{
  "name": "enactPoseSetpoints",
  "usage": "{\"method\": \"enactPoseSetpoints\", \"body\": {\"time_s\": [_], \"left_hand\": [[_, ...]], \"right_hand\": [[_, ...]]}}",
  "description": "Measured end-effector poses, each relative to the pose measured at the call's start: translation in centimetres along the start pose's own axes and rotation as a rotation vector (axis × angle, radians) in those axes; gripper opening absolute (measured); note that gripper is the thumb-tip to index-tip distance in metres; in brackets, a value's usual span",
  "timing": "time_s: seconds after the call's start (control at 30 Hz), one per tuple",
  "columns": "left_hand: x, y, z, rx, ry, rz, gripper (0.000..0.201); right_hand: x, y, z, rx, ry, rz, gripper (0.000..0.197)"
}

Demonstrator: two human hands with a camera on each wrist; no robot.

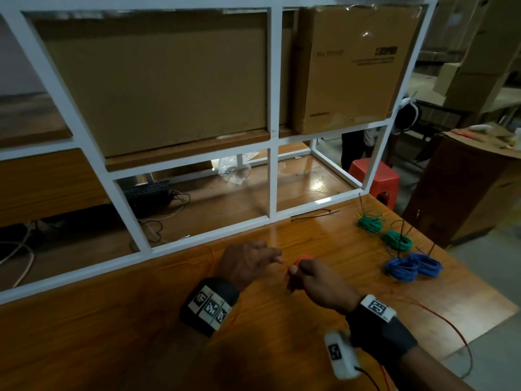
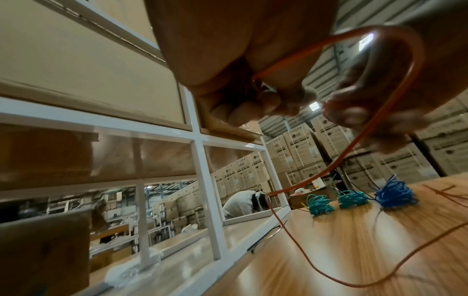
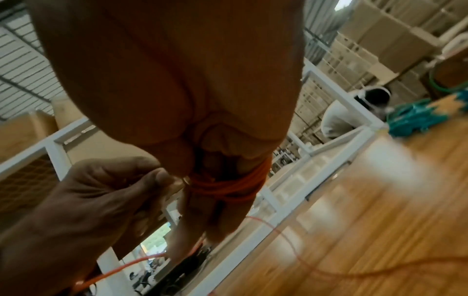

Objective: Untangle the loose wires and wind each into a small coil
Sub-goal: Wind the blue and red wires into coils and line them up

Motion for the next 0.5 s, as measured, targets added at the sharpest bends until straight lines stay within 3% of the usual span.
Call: {"method": "enactPoseSetpoints", "body": {"time_s": [0.17,0.3,0.4,0.5], "left_hand": [[2.0,1.5,-0.3,-0.293,0.022,-0.131,0.029],[1.2,2.0,0.3,-0.258,-0.070,-0.225,0.030],[-0.3,2.3,-0.9,-0.093,-0.275,-0.261,0.025],[-4.1,2.0,-1.4,0.195,-0.429,-0.091,0.023]], "right_hand": [[-2.2,-2.5,1.4,-0.024,0.601,0.585,0.033],[-1.2,-3.8,3.8,0.119,0.986,0.883,0.030],[1.0,-3.9,6.0,0.245,1.264,0.895,0.037],[3.8,-2.3,5.9,0.232,1.571,0.548,0.036]]}}
Point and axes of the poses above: each hand's wrist, its own y-axis towards the middle knuckle, its own x-axis out of the back of the hand, z = x × y, the point moved 7 cm from there along y, towards the middle knuckle, and after that the axes turned 15 degrees about -x, right-handed, at the moved point
